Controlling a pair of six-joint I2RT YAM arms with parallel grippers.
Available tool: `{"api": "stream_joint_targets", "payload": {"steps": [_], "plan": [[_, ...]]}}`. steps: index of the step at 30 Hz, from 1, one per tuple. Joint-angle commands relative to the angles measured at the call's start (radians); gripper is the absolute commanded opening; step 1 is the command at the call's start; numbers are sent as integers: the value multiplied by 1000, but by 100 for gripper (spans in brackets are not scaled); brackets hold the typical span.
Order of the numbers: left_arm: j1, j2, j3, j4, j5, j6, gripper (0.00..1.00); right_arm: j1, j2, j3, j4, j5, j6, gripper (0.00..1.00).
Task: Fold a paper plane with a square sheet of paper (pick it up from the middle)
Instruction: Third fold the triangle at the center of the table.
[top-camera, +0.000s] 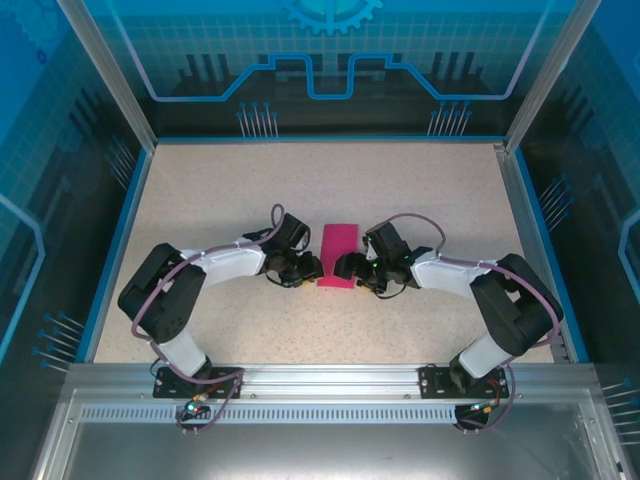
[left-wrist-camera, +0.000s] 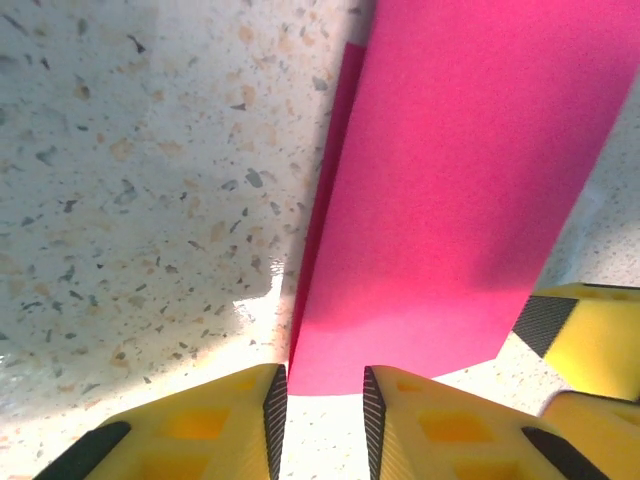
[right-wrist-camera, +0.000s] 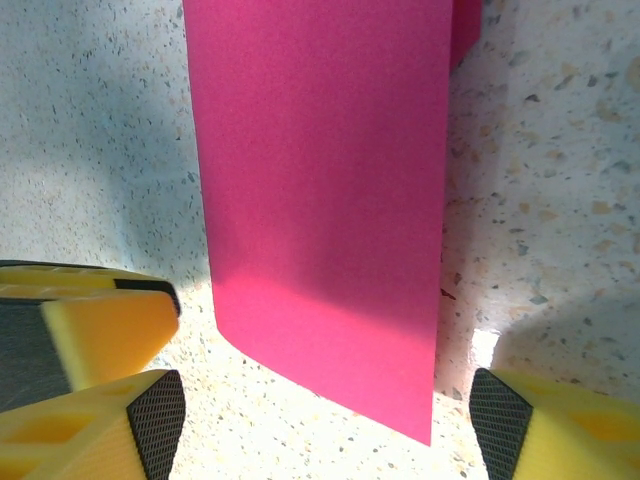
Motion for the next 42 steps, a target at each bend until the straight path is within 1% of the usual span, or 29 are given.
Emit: {"api": "stream_joint_targets", "payload": {"steps": [1,6,8,12,15,19,21,26,30,32,37,39,42], "plan": [[6,-41,1,-34,-32,18,28,10,30,-4,30,-43,3,76],[17,-43,2,-30,-34,19,28,11,29,-32,88,-77,27,70],[20,-47,2,-27,-34,20,28,11,22,-54,143,-96,42,68],[30,-55,9,-23,-34,24,28,11,-2,-82,181,-102,71,59],[35,-58,13,-21,-34,28,28,10,-29,-110,199,-80,93,55],[36,-55,15,-15,-33,29,27,11,-59,-135,195,-30,118,44],[36,-54,15,-12,-32,27,27,9,-73,-145,186,1,137,41],[36,-55,12,-8,-25,28,28,8,-95,-160,199,27,164,24],[35,-57,12,12,-12,32,28,5,-96,-155,176,30,166,2],[36,-54,16,36,10,37,28,-5,-95,-148,140,13,147,0],[35,-14,45,140,119,10,27,-44,-114,-109,-58,-53,26,0],[35,10,68,162,134,5,27,-64,-128,-100,-128,-83,-19,0],[33,48,95,194,151,-3,26,-92,-149,-102,-186,-116,-57,0]]}}
